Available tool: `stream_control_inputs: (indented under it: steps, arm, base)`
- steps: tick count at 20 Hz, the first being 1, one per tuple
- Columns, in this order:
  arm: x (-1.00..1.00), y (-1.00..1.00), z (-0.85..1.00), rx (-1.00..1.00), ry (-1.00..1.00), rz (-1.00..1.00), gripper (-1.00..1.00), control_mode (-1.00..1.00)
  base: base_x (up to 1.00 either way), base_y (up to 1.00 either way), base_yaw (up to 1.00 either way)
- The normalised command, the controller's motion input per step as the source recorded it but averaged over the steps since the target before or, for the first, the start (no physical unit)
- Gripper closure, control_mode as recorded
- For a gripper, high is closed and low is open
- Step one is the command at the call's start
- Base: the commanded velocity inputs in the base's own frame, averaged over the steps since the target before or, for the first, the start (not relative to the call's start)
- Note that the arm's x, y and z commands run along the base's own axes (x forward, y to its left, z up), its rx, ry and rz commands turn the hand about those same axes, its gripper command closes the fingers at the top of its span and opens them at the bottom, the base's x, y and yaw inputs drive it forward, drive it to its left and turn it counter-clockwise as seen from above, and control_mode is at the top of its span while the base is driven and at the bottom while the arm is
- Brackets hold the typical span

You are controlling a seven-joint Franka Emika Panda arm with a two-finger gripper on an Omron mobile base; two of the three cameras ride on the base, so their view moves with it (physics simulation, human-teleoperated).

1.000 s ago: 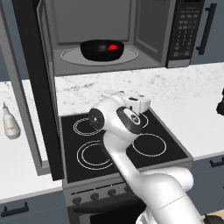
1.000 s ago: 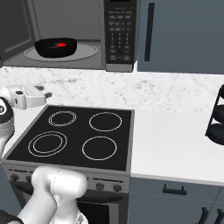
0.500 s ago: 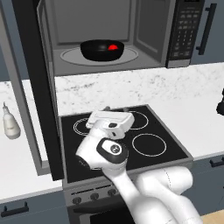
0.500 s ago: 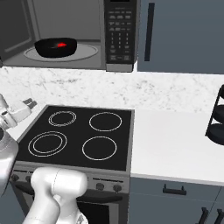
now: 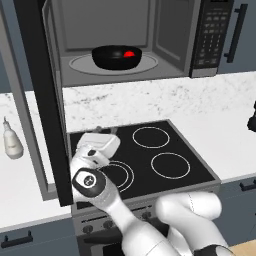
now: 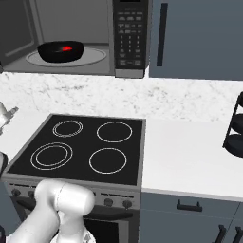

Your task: Pick the tomato from the sink and place it in the bowl. Then pick the bowl and place it in the microwave. Then close the microwave door and press the start button.

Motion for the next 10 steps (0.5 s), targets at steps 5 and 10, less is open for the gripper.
stream_control_inputs:
  steps: [5,10]
  arm:
    - [0.00,1.00,0.00,-0.21,0.00,-0.15,-1.00,-1.00]
    - [0.00,0.99,0.00,-0.23,0.00,-0.18,-1.00,-1.00]
  base:
    - [0.00,0.00,0.00]
    - [0.00,0.00,0.00]
